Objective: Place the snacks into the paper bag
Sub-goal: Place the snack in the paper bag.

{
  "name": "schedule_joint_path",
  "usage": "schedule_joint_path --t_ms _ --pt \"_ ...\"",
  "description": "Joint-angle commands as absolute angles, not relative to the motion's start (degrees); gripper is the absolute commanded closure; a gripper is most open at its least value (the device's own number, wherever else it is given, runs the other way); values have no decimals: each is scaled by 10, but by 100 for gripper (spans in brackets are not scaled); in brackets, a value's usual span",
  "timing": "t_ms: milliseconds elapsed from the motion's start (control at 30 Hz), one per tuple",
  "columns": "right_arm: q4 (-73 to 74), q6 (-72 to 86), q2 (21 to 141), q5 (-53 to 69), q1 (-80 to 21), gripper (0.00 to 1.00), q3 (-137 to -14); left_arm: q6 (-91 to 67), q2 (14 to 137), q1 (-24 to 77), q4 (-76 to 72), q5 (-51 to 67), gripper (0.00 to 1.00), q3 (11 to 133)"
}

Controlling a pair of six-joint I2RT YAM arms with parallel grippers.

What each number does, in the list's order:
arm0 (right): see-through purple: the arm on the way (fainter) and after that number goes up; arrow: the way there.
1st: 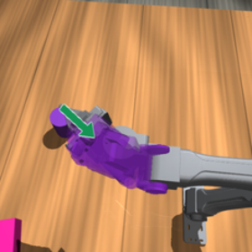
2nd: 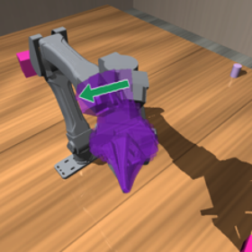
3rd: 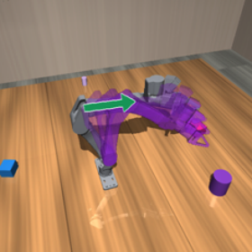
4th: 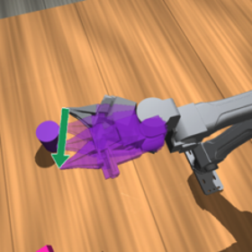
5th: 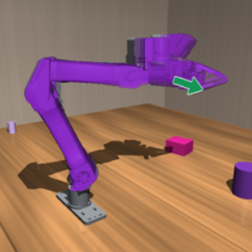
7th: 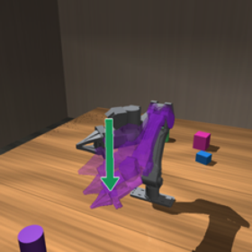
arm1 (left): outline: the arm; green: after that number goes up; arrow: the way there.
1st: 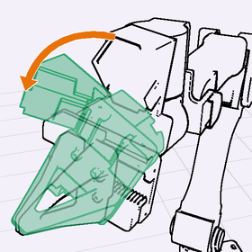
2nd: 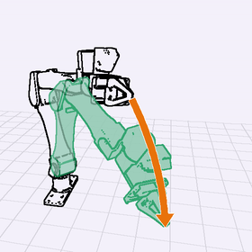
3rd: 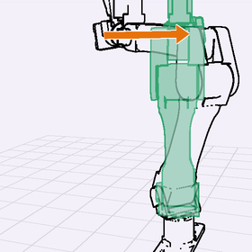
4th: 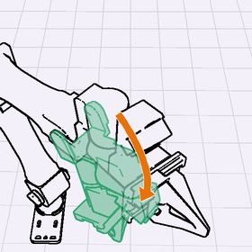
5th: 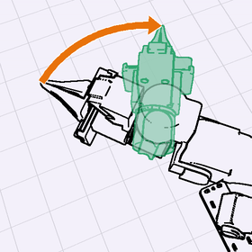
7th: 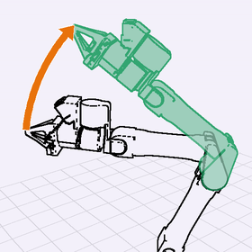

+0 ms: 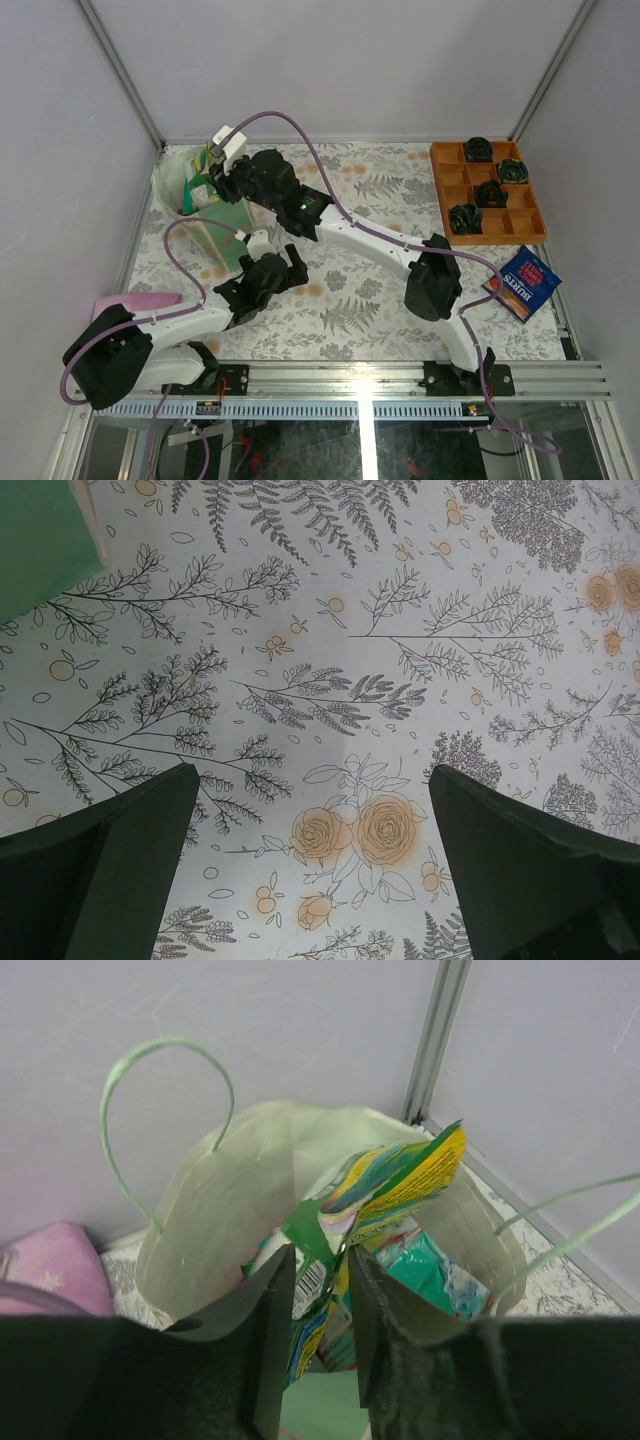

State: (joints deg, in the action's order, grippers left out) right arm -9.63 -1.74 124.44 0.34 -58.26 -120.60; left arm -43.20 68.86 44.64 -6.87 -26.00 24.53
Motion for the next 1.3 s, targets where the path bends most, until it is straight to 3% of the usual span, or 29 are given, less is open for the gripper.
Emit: schedule_joint_path --t_ms 0,333,600,1000,1133,1267 --pt "-144 -17 1182 14 -584 62 -1177 -424 689 449 -91 -277 0 261" --pt "-135 -10 1182 18 -584 55 -1171 -423 697 449 -89 -281 0 264" --pt "-156 -6 1104 -17 -584 50 -1090 -422 704 450 -91 -279 0 268" --pt "-187 54 824 -164 -584 37 -780 -423 693 446 -86 -273 0 267" --pt "-185 106 678 -289 -583 28 -596 -424 685 444 -87 -264 0 262" --pt "-135 154 578 -393 -580 23 -499 -427 683 444 -90 -256 0 261"
